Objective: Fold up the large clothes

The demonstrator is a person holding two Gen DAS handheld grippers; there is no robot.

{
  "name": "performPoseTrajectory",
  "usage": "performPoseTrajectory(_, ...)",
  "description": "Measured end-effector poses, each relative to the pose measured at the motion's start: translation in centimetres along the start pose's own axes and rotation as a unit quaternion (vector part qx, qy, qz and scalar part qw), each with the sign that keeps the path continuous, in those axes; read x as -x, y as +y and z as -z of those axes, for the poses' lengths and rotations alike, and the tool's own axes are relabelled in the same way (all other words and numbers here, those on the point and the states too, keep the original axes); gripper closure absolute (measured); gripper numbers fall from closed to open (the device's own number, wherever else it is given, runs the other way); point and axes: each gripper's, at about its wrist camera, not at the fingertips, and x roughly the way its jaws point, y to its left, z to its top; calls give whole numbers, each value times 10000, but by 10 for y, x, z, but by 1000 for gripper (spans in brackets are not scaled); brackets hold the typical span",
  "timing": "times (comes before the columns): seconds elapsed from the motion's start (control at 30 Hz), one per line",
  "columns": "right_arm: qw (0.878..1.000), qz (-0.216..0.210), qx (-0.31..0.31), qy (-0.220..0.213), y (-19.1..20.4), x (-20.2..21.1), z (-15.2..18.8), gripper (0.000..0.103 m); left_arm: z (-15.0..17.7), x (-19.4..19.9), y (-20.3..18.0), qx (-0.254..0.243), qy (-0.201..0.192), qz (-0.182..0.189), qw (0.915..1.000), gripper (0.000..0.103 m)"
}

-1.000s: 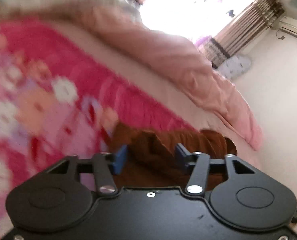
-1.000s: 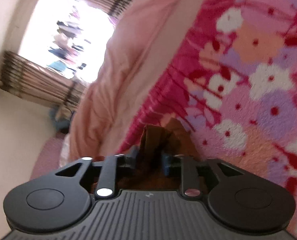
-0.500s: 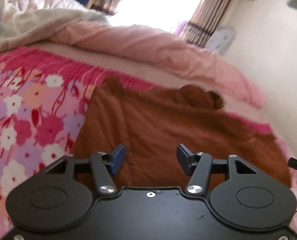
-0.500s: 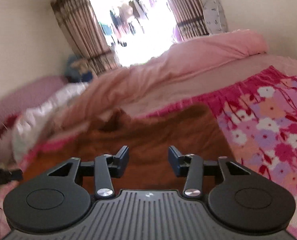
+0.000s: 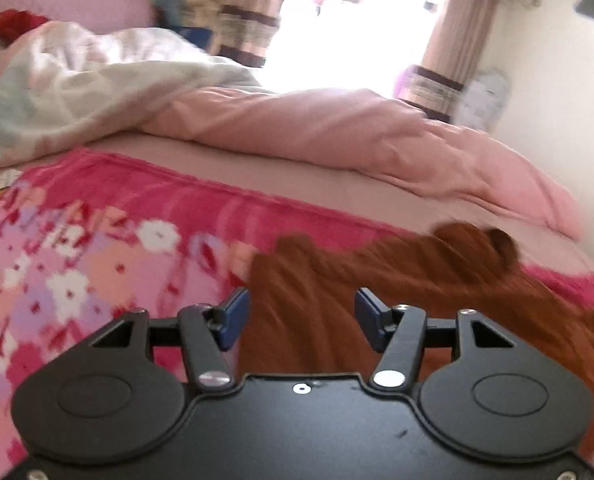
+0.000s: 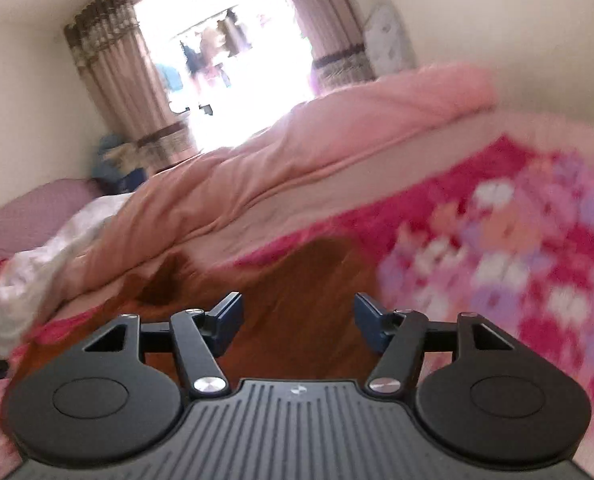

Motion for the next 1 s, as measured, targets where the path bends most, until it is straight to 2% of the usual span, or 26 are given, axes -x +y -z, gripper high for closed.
performPoseTrajectory(0.07, 9998, 207, 49, 44, -6, -21, -11, 29, -6, -17, 2, 32, 54, -93, 9999, 43)
performPoseTrajectory(0.17, 9985, 348, -129, 398, -13, -54, -17, 29, -7, -36, -5, -15, 220, -178, 9996, 43)
performPoseTrajectory(0.23, 9975, 301, -173, 622, -13, -71, -16, 36, -6, -42, -10, -11, 238, -121, 9996, 44)
performPoseTrajectory(0.27, 9972, 291, -192, 656, -11, -75, -15, 42, -6, -42, -12, 10, 221, -83, 9997, 53)
performPoseTrajectory(0.3, 9973, 285, -199, 640, -9, -75, -13, 59, -6, -41, -14, 16, 195, -93, 9998, 55)
performPoseTrajectory(0.33, 9973, 337, -207, 625, -7, -75, -13, 74, -6, -37, -17, -24, 154, -149, 9998, 82)
performPoseTrajectory(0.37, 9972, 425, -197, 583, -5, -75, -14, 82, -7, -36, -18, -64, 149, -162, 9997, 98)
performPoseTrajectory(0.4, 9976, 425, -200, 501, -3, -72, -15, 92, -9, -32, -18, -44, 86, -153, 9998, 99)
performPoseTrajectory(0.5, 9991, 339, -223, 113, 2, -55, -26, 95, -22, -17, -10, 146, -279, -64, 9995, 99)
performPoseTrajectory(0.57, 9992, 266, -312, -36, -1, -53, -35, 95, -31, -15, -5, 321, -271, 103, 9991, 98)
performPoseTrajectory(0.67, 9986, 362, -350, 172, -6, -71, -38, 95, -34, -39, -4, 324, -41, 77, 9994, 97)
performPoseTrajectory(0.73, 9969, 518, -397, 448, -11, -90, -32, 95, -28, -61, -4, 279, 287, -28, 9992, 97)
performPoseTrajectory(0.83, 9938, 683, -510, 713, -22, -111, -18, 95, -15, -88, -1, 263, 764, -223, 9965, 90)
performPoseTrajectory(0.9, 9935, 627, -616, 721, -30, -113, -11, 93, -10, -94, 2, 251, 808, -255, 9961, 85)
performPoseTrajectory(0.93, 9936, 602, -634, 709, -31, -113, -9, 91, -12, -93, 0, 193, 804, -253, 9963, 84)
performPoseTrajectory(0.97, 9938, 589, -641, 691, -32, -111, -9, 88, -14, -90, -3, 99, 813, -310, 9962, 76)
performPoseTrajectory(1.0, 9940, 587, -631, 677, -32, -109, -9, 77, -18, -86, -5, 38, 793, -450, 9958, 69)
